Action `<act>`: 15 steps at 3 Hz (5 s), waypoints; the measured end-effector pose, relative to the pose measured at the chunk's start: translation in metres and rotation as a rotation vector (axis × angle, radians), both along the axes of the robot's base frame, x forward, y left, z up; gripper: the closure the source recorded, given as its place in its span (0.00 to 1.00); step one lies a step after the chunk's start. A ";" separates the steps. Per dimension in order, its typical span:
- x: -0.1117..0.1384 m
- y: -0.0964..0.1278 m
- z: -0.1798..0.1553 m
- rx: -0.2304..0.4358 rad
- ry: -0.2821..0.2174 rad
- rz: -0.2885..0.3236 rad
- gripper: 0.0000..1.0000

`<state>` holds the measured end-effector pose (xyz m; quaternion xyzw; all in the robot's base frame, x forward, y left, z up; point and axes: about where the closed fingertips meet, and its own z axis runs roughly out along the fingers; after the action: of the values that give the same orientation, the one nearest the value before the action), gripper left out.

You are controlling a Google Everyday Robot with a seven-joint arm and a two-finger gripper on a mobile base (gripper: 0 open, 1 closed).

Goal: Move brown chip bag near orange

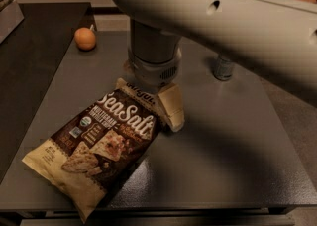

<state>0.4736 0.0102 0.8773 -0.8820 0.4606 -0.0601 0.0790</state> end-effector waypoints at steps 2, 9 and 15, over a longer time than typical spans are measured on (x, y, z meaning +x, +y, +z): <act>-0.013 0.028 -0.025 0.004 0.051 0.079 0.00; 0.032 0.032 0.026 0.055 -0.092 0.062 1.00; 0.240 0.045 0.030 0.008 -0.473 0.071 0.59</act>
Offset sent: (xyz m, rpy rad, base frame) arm -0.0216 0.0437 -0.0417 0.0154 0.0970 0.1240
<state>0.7137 0.0551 0.9077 -0.8586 0.3983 -0.2604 0.1905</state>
